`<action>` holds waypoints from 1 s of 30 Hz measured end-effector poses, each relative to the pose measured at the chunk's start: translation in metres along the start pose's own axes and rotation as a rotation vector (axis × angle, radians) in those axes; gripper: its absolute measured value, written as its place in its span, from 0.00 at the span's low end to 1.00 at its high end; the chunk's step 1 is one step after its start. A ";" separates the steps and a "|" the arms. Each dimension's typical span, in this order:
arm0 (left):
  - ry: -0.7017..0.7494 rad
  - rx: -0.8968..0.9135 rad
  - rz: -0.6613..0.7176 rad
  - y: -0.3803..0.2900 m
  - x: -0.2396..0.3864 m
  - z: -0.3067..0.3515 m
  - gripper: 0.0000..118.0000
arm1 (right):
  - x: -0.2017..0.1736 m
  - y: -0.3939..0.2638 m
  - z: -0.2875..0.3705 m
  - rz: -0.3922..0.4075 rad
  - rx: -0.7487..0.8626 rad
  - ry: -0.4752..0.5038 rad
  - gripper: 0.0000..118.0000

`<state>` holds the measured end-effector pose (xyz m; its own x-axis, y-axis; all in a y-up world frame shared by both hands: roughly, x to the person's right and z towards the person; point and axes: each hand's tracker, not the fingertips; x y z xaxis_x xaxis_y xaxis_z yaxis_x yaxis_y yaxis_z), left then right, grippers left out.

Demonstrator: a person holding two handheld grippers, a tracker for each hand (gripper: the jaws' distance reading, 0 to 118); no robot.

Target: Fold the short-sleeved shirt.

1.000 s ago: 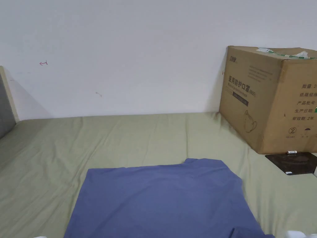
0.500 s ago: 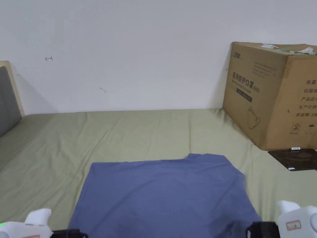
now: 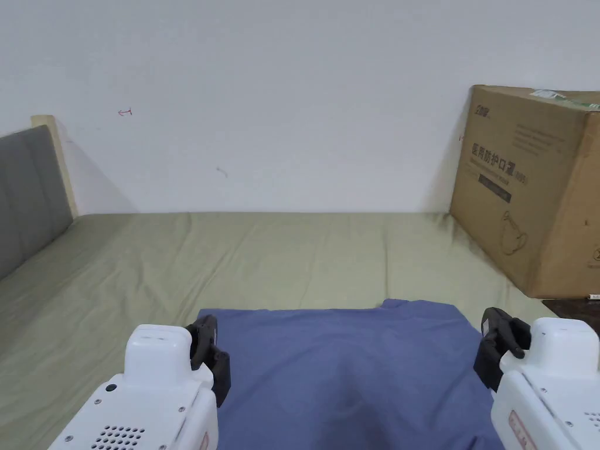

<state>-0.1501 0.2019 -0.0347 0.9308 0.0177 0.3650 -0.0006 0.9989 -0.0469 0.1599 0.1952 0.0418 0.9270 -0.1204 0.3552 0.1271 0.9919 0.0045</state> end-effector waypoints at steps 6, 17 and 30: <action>-0.085 -0.113 0.027 0.011 -0.027 -0.016 0.00 | 0.010 -0.002 -0.010 -0.036 -0.087 0.064 0.00; -0.093 -1.059 0.193 -0.067 -0.132 -0.109 0.67 | 0.010 -0.026 -0.016 0.015 -0.212 0.215 0.00; 0.042 -1.128 0.158 -0.189 -0.126 -0.133 1.00 | 0.032 -0.046 -0.027 -0.108 -0.325 0.174 0.00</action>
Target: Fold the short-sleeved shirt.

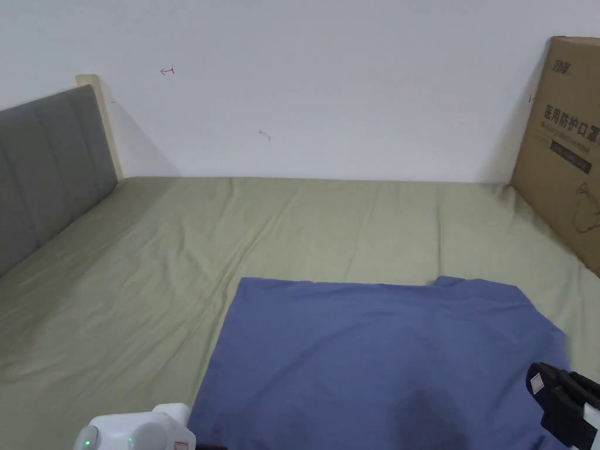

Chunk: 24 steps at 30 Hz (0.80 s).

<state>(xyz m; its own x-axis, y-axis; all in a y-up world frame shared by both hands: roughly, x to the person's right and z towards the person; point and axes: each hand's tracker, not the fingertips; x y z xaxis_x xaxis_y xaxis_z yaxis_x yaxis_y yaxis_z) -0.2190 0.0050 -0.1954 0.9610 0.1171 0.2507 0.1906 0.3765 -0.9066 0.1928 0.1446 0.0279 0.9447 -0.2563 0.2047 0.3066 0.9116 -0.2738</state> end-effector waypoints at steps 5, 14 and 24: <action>0.047 0.039 -0.028 -0.011 0.016 0.016 0.97 | 0.015 -0.002 0.008 -0.081 0.053 -0.008 0.00; -0.180 0.254 -0.059 -0.024 0.027 0.095 0.04 | 0.083 0.004 0.011 -0.192 -0.043 -0.018 0.00; -0.197 0.305 -0.155 -0.014 0.044 0.097 0.04 | 0.157 -0.015 -0.024 -0.174 -0.601 -0.168 1.00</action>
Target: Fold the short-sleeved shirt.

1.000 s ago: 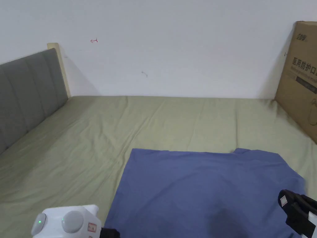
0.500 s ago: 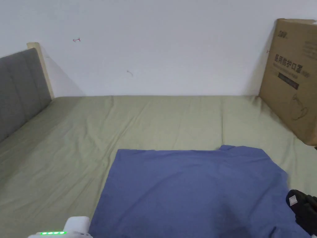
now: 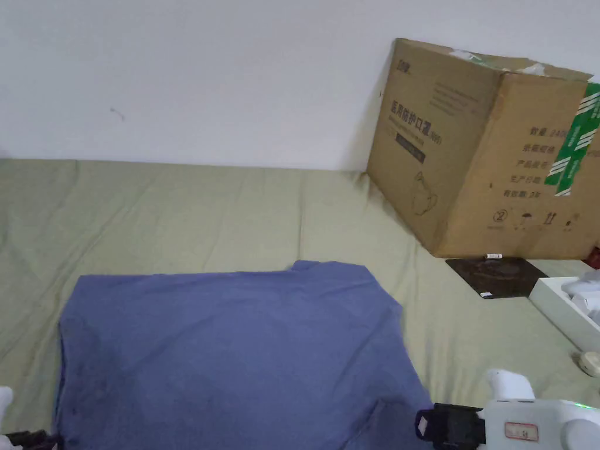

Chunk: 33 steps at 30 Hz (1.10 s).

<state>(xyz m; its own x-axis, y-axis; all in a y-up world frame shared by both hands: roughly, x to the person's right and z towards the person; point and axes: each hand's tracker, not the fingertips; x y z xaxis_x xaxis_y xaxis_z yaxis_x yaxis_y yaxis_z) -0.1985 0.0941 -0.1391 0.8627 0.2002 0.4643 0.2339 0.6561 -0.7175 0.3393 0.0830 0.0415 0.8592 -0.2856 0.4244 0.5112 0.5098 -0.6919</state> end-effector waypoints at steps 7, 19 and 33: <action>0.083 -0.084 0.043 -0.018 -0.012 -0.014 0.04 | 0.036 -0.023 -0.043 -0.002 -0.266 -0.105 1.00; 0.148 -0.118 0.145 -0.022 -0.029 -0.016 0.04 | 0.000 -0.032 -0.031 0.267 -0.237 -0.046 0.08; -0.003 -0.074 0.240 0.060 -0.046 0.013 0.04 | -0.002 0.047 0.028 0.059 -0.080 0.154 0.08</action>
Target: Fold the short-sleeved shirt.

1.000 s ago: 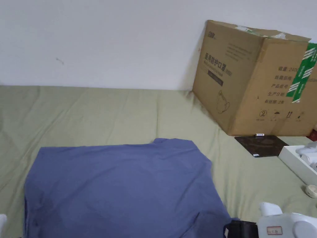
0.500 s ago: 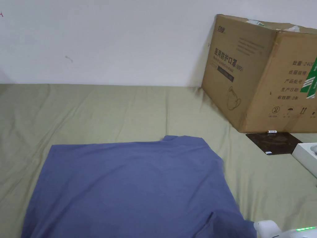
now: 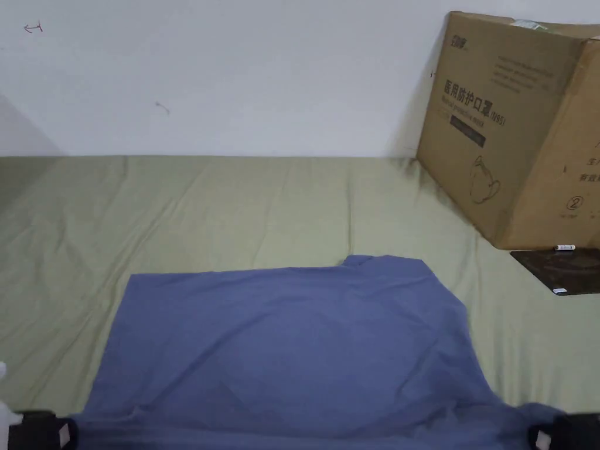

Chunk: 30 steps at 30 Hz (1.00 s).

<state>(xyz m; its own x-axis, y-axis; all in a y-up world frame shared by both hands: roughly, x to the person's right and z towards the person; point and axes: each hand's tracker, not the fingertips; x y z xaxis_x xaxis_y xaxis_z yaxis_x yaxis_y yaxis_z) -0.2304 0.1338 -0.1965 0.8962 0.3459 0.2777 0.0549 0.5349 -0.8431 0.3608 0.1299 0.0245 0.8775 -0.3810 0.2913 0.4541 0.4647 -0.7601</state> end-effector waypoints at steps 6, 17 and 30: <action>-0.024 -0.019 0.154 0.092 -0.004 -0.066 0.04 | 0.003 0.105 -0.055 -0.097 0.019 0.018 0.08; -0.039 0.006 0.315 0.129 -0.026 -0.157 0.86 | -0.001 0.168 -0.166 -0.191 0.104 -0.149 0.94; -0.042 0.799 -0.096 0.016 0.054 -0.003 0.83 | -0.130 0.007 -0.003 0.153 1.200 -0.133 0.93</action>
<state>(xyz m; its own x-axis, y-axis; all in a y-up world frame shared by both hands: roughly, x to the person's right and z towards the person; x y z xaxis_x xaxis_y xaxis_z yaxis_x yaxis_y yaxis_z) -0.1799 0.1585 -0.1961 0.8855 0.2904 0.3627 -0.2149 0.9481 -0.2345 0.2494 0.1806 -0.0201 0.9116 -0.2050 0.3563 0.1367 0.9686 0.2077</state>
